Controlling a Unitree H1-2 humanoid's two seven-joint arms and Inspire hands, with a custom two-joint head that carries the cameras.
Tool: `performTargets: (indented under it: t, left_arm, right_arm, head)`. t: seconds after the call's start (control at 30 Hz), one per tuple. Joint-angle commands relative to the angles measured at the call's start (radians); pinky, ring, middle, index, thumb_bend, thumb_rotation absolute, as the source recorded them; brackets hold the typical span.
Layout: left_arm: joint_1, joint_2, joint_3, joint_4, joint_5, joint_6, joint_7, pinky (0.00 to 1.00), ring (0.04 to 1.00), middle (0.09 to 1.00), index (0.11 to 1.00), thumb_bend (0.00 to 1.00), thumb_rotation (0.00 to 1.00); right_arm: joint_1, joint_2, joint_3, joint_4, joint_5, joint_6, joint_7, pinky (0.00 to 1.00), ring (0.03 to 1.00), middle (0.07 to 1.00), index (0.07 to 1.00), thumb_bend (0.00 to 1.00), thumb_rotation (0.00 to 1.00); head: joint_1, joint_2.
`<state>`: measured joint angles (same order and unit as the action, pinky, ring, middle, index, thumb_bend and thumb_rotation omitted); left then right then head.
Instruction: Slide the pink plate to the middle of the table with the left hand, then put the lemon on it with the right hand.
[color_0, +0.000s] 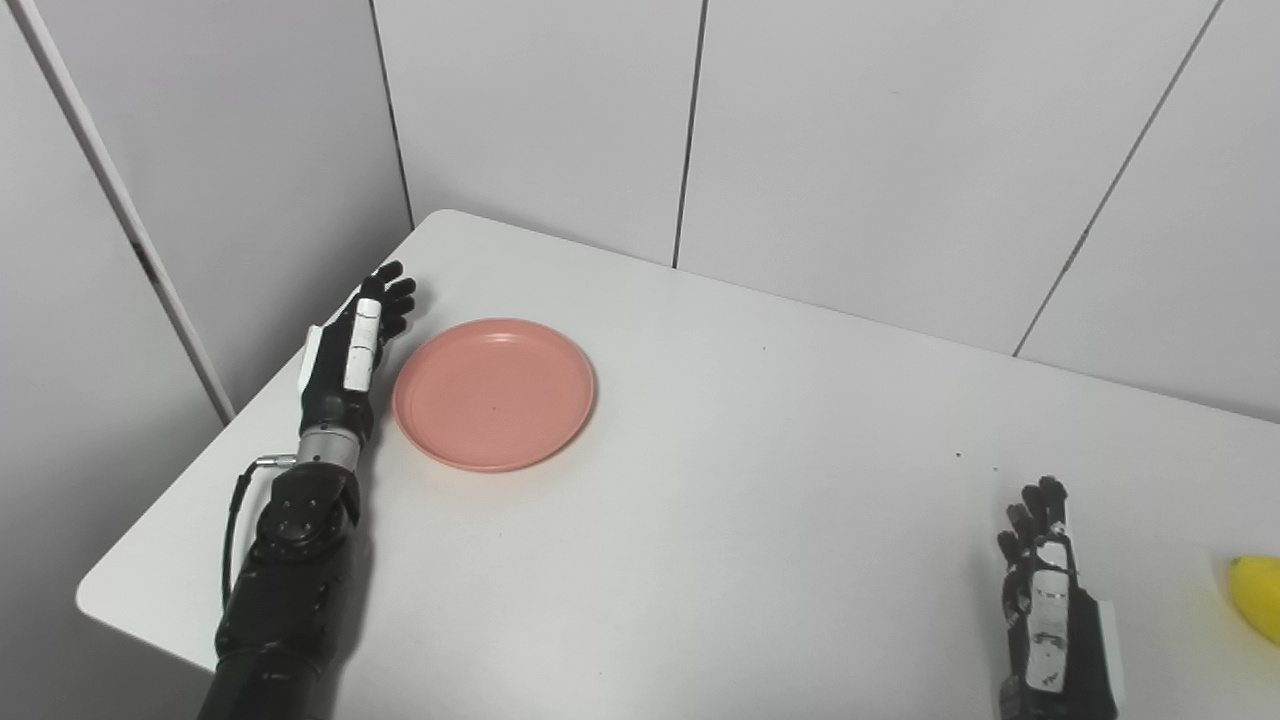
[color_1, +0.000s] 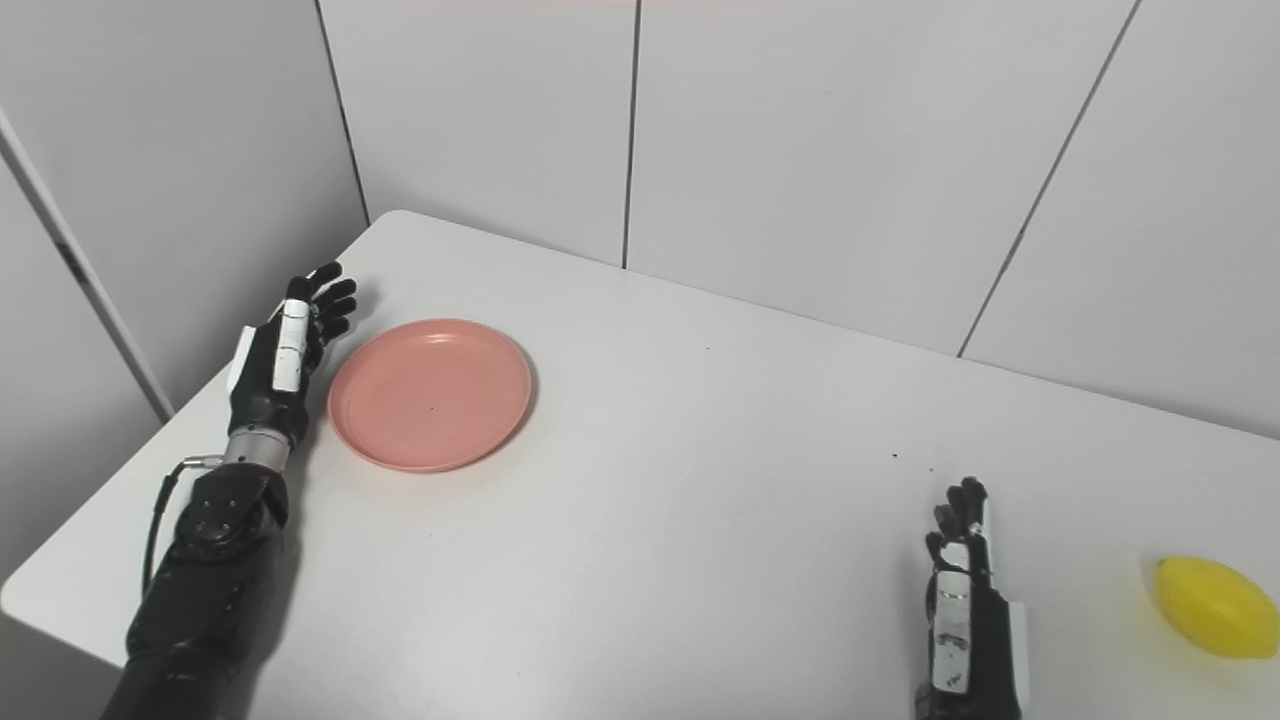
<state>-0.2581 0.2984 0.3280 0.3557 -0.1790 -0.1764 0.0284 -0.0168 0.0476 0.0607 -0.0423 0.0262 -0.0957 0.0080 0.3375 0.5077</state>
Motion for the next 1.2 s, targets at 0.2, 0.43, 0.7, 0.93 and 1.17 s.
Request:
performTargets:
  t: [0.2, 0.43, 0.7, 0.93, 1.17]
  left_arm:
    - [0.03, -0.04, -0.019, -0.041, -0.037, -0.029, -0.041, 0.86, 0.861, 0.852, 0.838, 0.8, 1.0]
    - [0.056, -0.057, -0.033, -0.088, -0.033, 0.006, -0.045, 0.86, 0.851, 0.849, 0.833, 0.72, 1.0]
    - [0.077, -0.072, -0.054, -0.12, -0.047, 0.03, -0.066, 0.87, 0.864, 0.857, 0.834, 0.76, 1.0]
    - [0.088, -0.083, -0.076, -0.133, -0.028, 0.036, -0.064, 0.88, 0.871, 0.868, 0.845, 0.76, 1.0]
    - [0.079, -0.102, -0.101, -0.146, -0.01, 0.046, -0.054, 0.87, 0.866, 0.865, 0.845, 0.74, 1.0]
  right_arm:
    - [0.027, 0.001, -0.007, 0.015, 0.002, -0.029, -0.001, 1.0, 1.0, 1.0, 1.0, 0.74, 1.0]
    - [0.026, 0.002, -0.008, 0.017, -0.001, -0.029, -0.004, 1.0, 1.0, 1.0, 1.0, 0.74, 1.0]
    - [0.027, 0.004, -0.005, 0.01, -0.008, -0.023, -0.007, 1.0, 1.0, 1.0, 1.0, 0.75, 1.0]
    - [0.028, 0.005, -0.005, 0.011, -0.012, -0.025, -0.008, 1.0, 1.0, 1.0, 1.0, 0.74, 1.0]
    - [0.028, 0.01, -0.007, 0.012, -0.003, -0.03, -0.008, 1.0, 1.0, 1.0, 1.0, 0.74, 1.0]
  head:
    - [0.007, 0.003]
    - [0.003, 0.006]
    - [0.001, 0.007]
    - [0.001, 0.006]
    - [0.0, 0.008]
